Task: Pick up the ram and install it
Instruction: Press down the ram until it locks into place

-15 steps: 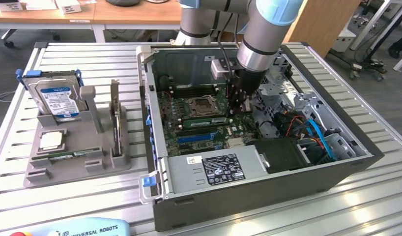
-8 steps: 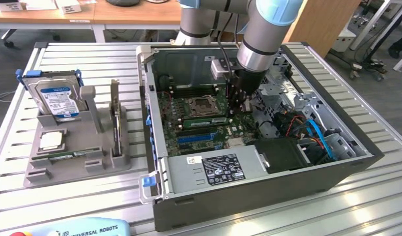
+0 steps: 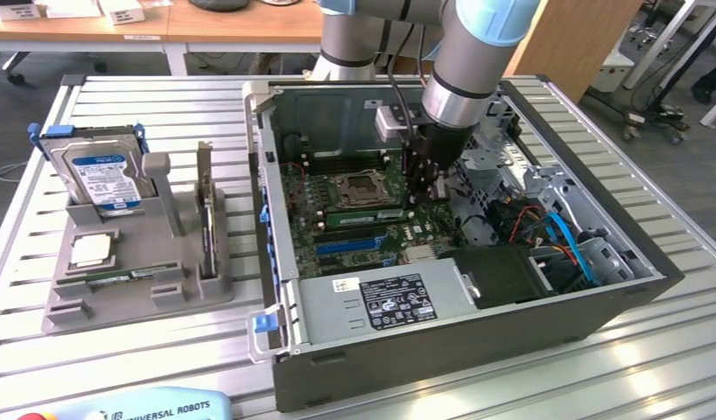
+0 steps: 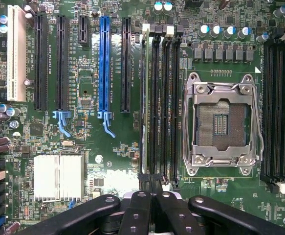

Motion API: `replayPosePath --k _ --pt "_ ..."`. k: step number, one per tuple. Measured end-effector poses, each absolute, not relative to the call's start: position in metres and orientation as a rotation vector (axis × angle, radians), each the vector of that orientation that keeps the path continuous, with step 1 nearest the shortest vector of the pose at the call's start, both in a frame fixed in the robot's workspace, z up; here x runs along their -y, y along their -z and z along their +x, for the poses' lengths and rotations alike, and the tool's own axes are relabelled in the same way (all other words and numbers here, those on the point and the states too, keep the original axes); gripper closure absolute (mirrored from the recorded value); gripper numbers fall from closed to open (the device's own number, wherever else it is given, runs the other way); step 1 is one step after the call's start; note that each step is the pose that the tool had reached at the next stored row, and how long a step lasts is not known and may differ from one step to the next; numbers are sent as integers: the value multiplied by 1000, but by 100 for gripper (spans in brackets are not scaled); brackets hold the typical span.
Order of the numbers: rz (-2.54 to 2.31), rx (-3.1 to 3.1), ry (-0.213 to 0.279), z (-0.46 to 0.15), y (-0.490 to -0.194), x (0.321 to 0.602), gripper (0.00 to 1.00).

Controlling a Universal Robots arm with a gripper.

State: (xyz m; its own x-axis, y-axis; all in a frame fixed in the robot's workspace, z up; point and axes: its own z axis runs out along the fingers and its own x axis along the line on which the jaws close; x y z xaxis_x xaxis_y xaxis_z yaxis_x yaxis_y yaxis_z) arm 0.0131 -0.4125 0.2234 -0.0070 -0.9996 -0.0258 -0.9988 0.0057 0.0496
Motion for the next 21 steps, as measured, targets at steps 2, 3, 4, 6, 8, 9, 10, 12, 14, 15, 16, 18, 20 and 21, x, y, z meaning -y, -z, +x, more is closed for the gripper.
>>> replayPosePath --k 2,3,4,6,8,9,10,12,14,15,16,18,20,21 --pt "2202 2216 83 13 -223 413 90" --pt "2202 2216 83 13 -223 413 90" --pt "2202 2216 83 13 -223 413 90" --pt "2202 2216 83 13 -223 413 90" --pt "2202 2216 83 13 -223 413 90" --pt "2202 2216 83 13 -223 413 90" --pt "2202 2216 83 13 -223 413 90" --pt "2202 2216 84 13 -223 413 90" --pt "2202 2216 84 13 -225 413 90" --pt "2202 2216 83 13 -227 413 90" --pt "2202 2216 83 13 -229 413 90" --pt "2202 2216 83 13 -233 413 90" --pt "2202 2216 83 13 -237 413 90" --pt "2202 2216 83 13 -238 413 90"
